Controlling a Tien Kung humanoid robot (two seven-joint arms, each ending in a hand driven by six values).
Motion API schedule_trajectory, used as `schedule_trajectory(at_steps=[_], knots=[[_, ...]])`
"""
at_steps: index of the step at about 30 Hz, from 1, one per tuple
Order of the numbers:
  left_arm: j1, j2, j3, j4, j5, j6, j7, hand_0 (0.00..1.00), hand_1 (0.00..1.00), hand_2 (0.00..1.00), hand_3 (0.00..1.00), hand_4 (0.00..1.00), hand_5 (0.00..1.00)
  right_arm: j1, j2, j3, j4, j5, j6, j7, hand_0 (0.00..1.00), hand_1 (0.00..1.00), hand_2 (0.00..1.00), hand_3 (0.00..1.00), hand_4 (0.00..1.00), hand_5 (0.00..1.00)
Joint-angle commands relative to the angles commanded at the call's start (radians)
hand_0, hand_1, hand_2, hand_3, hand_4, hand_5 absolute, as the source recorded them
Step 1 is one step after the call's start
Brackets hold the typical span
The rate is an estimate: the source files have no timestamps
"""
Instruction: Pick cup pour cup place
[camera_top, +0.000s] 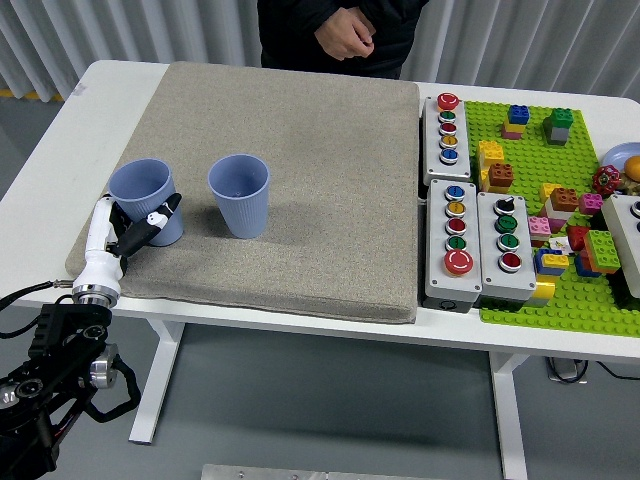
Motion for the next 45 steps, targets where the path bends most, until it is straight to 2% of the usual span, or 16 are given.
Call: schedule_trajectory(at_steps=[1, 6, 7, 12, 13, 18, 19, 20, 24, 25, 35, 45], knots=[[0.003, 0.001, -0.001, -0.003, 0.003, -0.002, 0.002, 0.738, 0.745, 0.882, 0.892, 0.927, 0.359, 0.000, 0.000, 0.000, 0.000, -0.001, 0.000, 0.000, 0.719, 0.682, 0.722, 0.687, 0.307, 0.293], [0.013, 0.003, -0.017, -0.024, 0.040, -0.013, 0.015, 0.738, 0.745, 0.882, 0.892, 0.927, 0.359, -0.002, 0.000, 0.000, 0.000, -0.001, 0.000, 0.001, 0.719, 0.682, 0.722, 0.687, 0.307, 0.293], [0.013, 0.004, -0.022, -0.029, 0.053, -0.015, 0.019, 0.757, 0.764, 0.931, 0.994, 0.936, 0.355, 0.000, -0.001, 0.000, 0.000, -0.001, 0.000, 0.001, 0.719, 0.682, 0.721, 0.685, 0.308, 0.293], [0.020, 0.010, -0.035, -0.051, 0.100, -0.031, 0.040, 0.757, 0.764, 0.931, 0.994, 0.936, 0.355, 0.002, -0.001, -0.001, 0.000, 0.002, 0.000, 0.001, 0.719, 0.682, 0.721, 0.685, 0.308, 0.293], [0.021, 0.011, -0.036, -0.054, 0.105, -0.033, 0.042, 0.789, 0.789, 0.981, 0.998, 0.947, 0.360, 0.003, -0.001, -0.001, 0.000, 0.003, 0.000, 0.001, 0.719, 0.682, 0.721, 0.685, 0.307, 0.289], [0.028, 0.014, -0.048, -0.074, 0.134, -0.043, 0.055, 0.789, 0.789, 0.981, 0.998, 0.947, 0.360, 0.004, -0.001, -0.001, 0.000, 0.004, -0.001, 0.002, 0.719, 0.682, 0.721, 0.685, 0.307, 0.289], [0.029, 0.015, -0.052, -0.078, 0.145, -0.045, 0.059, 0.819, 0.843, 0.998, 0.998, 0.962, 0.367, 0.004, -0.001, -0.001, 0.000, 0.003, -0.001, 0.002, 0.719, 0.682, 0.720, 0.685, 0.307, 0.288], [0.030, 0.016, -0.055, -0.083, 0.151, -0.045, 0.063, 0.819, 0.843, 0.998, 0.998, 0.962, 0.367, 0.004, -0.001, 0.001, 0.000, 0.001, -0.001, 0.001, 0.719, 0.682, 0.720, 0.685, 0.307, 0.288], [0.031, 0.017, -0.063, -0.085, 0.158, -0.046, 0.068, 0.819, 0.843, 0.998, 0.998, 0.962, 0.367, 0.004, -0.001, 0.001, 0.000, 0.003, -0.002, 0.002, 0.719, 0.682, 0.720, 0.685, 0.307, 0.288], [0.032, 0.018, -0.064, -0.085, 0.157, -0.045, 0.069, 0.858, 0.885, 0.998, 0.998, 0.969, 0.370, 0.004, -0.001, 0.002, 0.000, 0.002, -0.002, 0.002, 0.719, 0.682, 0.721, 0.684, 0.308, 0.288], [0.037, 0.018, -0.091, -0.078, 0.153, -0.042, 0.071, 0.872, 0.894, 0.998, 0.998, 0.973, 0.383, 0.005, -0.001, 0.002, 0.000, 0.003, -0.002, 0.003, 0.719, 0.682, 0.720, 0.684, 0.308, 0.286], [0.056, 0.024, -0.111, -0.107, 0.176, -0.044, 0.082, 0.903, 0.926, 0.998, 0.998, 0.998, 0.405, 0.003, -0.001, 0.006, 0.000, -0.002, -0.002, 0.002, 0.719, 0.682, 0.720, 0.683, 0.308, 0.286]])
